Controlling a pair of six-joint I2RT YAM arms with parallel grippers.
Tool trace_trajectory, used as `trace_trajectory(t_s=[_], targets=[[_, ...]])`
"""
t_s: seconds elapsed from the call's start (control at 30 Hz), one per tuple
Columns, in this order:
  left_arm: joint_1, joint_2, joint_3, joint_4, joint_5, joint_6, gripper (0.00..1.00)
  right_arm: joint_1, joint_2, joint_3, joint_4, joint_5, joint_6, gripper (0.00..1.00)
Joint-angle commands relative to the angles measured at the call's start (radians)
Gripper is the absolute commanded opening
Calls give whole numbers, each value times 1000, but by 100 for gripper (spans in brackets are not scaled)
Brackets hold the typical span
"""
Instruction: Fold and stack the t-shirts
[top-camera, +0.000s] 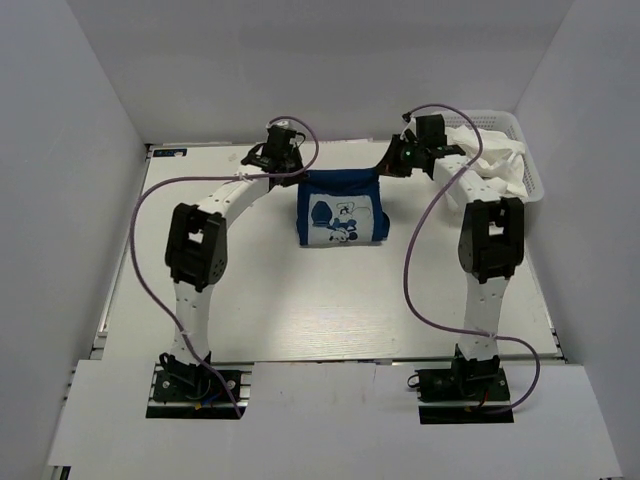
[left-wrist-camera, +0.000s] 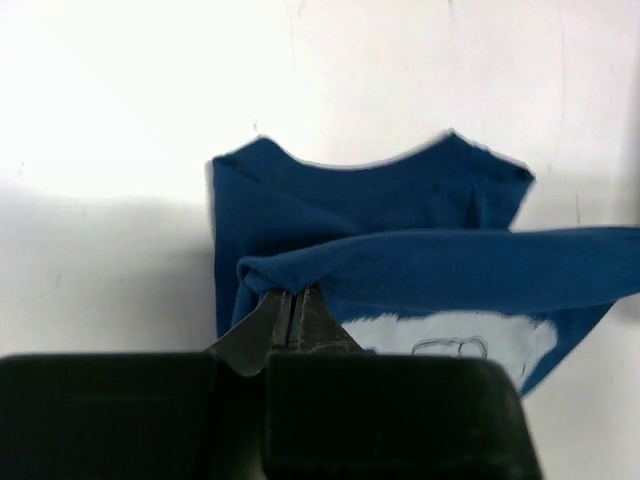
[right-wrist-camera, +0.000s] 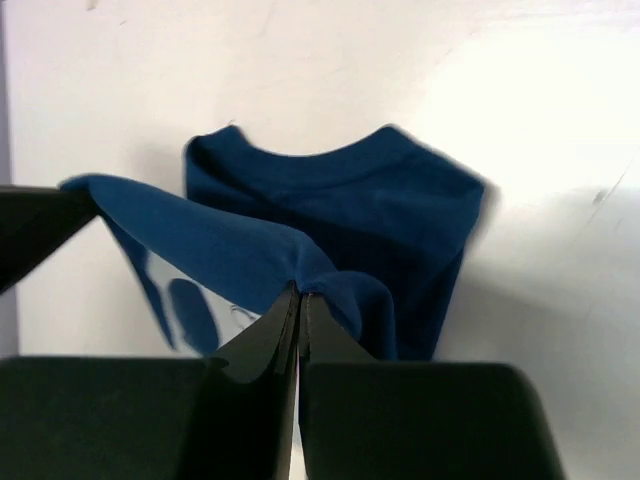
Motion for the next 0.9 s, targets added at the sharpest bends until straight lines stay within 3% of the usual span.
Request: trace_trajectory(t_s=[0.0, 0.1, 0.17, 0.2, 0.23, 0.27, 0.3, 0.4, 0.43, 0.47, 0.5, 0.73, 0.87], targets=[[23, 147, 203, -59, 38, 43, 0, -20, 124, 128, 30, 1, -65, 0], [34, 248, 284, -18, 8, 43, 0, -19, 231, 153, 178, 2, -56, 0], [54, 297, 367, -18, -18, 57, 32, -20, 300, 222, 222, -12, -62, 0], [54, 319, 404, -42, -34, 68, 50, -20, 343, 297, 203, -31, -65, 9], [63, 357, 478, -81, -48, 68, 82, -20, 397, 392, 144, -29, -71, 15], [63, 368, 509, -98, -57, 96, 91, -19, 414, 471, 92, -31, -104, 24], [63, 368, 526, -98, -57, 106, 98, -17, 426, 490, 78, -28, -111, 27], [63, 308, 469, -70, -39, 146, 100, -14, 324, 405, 128, -35, -128, 40], [63, 287, 447, -61, -38, 146, 100, -10, 295, 300, 137, -28, -123, 43], [63, 266, 423, -49, -29, 156, 100, -6, 270, 264, 145, -28, -123, 59], [63, 224, 374, -49, -29, 157, 100, -6, 182, 226, 162, -28, -125, 90], [43, 124, 156, -40, 11, 172, 100, 53, -67, -158, 240, -55, -103, 91], [43, 124, 99, -40, 109, 172, 100, 72, -77, -311, 347, -176, -57, 91]])
